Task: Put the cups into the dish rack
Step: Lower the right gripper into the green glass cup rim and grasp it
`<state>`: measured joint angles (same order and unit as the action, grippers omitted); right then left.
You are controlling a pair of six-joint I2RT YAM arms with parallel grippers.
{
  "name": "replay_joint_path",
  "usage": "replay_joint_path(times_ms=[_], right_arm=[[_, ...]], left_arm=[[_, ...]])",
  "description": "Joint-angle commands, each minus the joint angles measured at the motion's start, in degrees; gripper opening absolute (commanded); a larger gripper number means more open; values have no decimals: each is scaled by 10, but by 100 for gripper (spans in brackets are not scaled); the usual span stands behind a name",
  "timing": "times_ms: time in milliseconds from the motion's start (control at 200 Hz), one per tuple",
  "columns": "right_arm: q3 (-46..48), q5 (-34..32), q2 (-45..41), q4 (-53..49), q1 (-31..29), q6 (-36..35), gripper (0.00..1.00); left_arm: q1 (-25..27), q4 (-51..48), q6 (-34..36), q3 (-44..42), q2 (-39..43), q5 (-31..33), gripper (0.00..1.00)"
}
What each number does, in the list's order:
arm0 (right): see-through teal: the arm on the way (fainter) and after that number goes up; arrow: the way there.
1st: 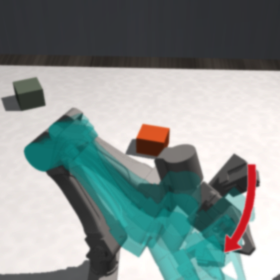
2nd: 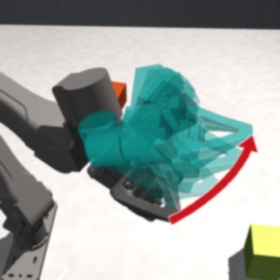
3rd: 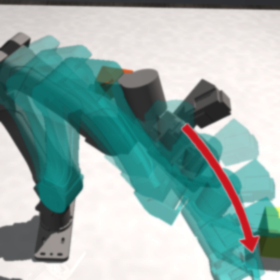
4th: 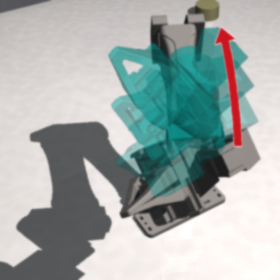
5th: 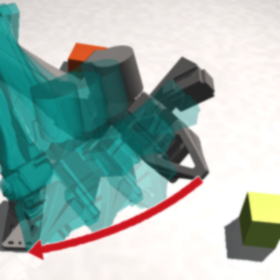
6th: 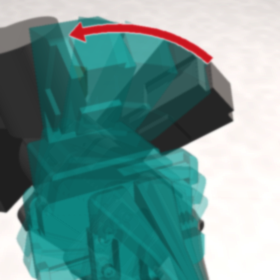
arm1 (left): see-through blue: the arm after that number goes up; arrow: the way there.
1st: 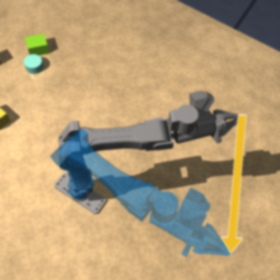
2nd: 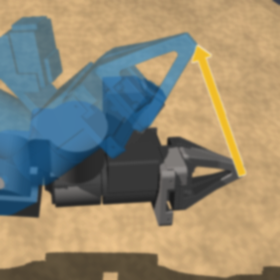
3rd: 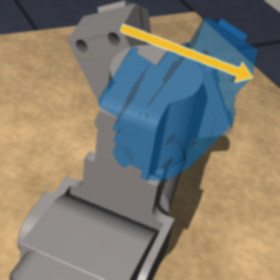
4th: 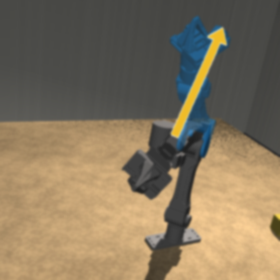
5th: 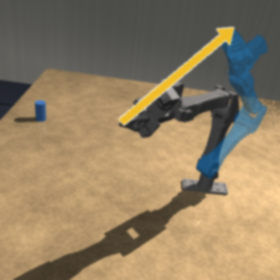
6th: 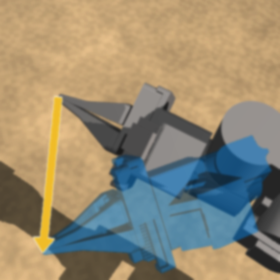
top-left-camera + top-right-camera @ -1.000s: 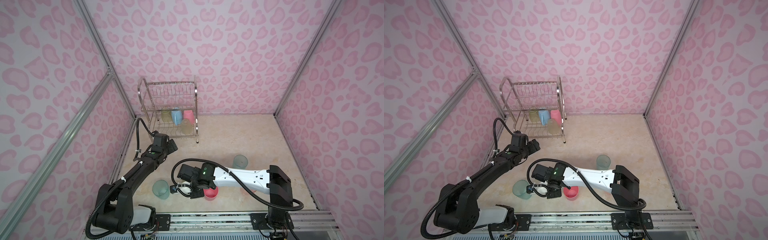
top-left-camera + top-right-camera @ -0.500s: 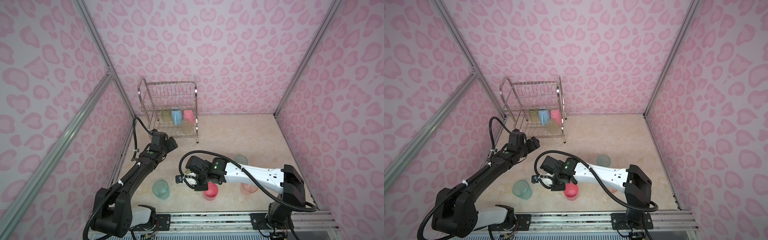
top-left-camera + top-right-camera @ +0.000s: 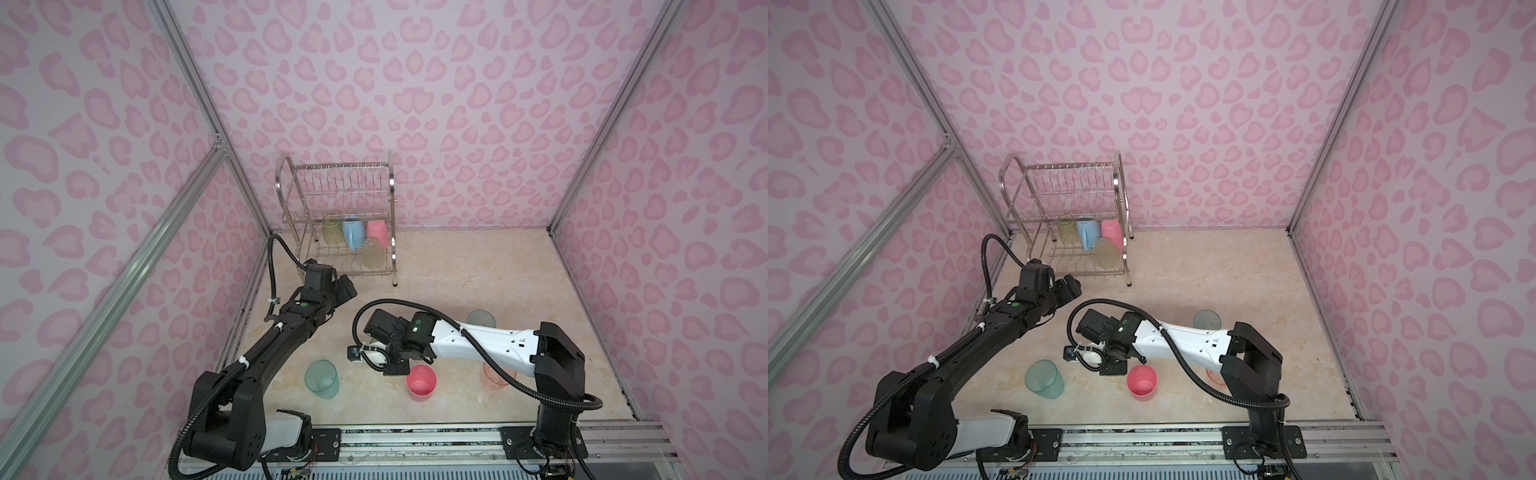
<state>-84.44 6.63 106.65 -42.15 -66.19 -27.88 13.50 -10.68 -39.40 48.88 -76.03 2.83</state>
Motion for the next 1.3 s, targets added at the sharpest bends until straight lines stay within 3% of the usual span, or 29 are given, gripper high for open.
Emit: replay_joint_path(times_ms=[0,110,250,500,640,800,1125,1295], right_arm=[[-2,-8,7,-8,-5,3,0],[-2,-23,13,-12,-10,5,0],[-2,-26,15,-17,-12,4,14],[-2,-37,27,-16,-11,-2,22],[-20,-37,33,-14,-10,-2,19],[-22,-41,37,-10,-6,-2,0],[20,-6,-36,44,19,11,0],[69,-10,-105,117,43,27,0]], left_arm=[[-1,1,-2,6,-4,-2,90],[-1,3,-3,7,-6,-3,90],[-2,4,-3,8,-6,-3,90],[-2,4,-3,6,-5,-3,90],[-2,5,-5,6,-7,-4,90],[-2,2,-8,8,-6,-9,90],[-3,-9,-20,11,10,-28,90],[-2,-6,-56,11,21,-79,90]])
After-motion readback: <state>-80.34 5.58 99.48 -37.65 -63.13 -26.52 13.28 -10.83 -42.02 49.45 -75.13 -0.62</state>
